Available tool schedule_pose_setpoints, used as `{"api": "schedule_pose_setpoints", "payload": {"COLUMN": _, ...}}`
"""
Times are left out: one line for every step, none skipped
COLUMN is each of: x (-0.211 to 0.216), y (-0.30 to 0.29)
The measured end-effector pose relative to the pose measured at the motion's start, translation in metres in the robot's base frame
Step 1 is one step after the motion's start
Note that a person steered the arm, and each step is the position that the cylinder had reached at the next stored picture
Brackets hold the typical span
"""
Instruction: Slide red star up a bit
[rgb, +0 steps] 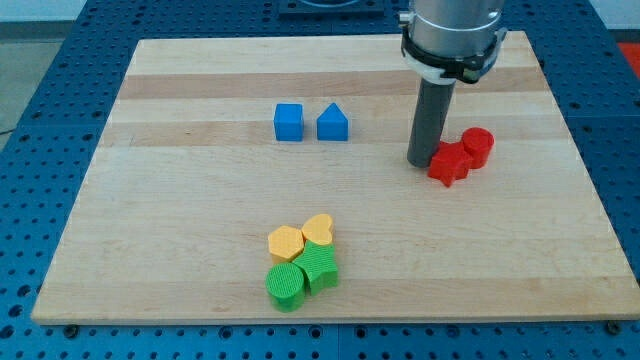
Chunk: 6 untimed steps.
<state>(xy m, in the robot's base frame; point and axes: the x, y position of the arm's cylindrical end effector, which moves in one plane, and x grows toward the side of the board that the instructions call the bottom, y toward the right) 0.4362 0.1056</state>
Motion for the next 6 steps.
{"api": "schedule_pose_setpoints", "payload": {"x": 0.01, "y": -0.03}}
{"api": "schedule_pose_setpoints", "payload": {"x": 0.031, "y": -0.028}}
{"api": "schedule_pose_setpoints", "payload": {"x": 0.053, "y": -0.018}}
{"api": "schedule_pose_setpoints", "payload": {"x": 0.056, "y": 0.026}}
{"api": "schedule_pose_setpoints", "payload": {"x": 0.05, "y": 0.044}}
{"api": "schedule_pose_setpoints", "payload": {"x": 0.032, "y": 0.038}}
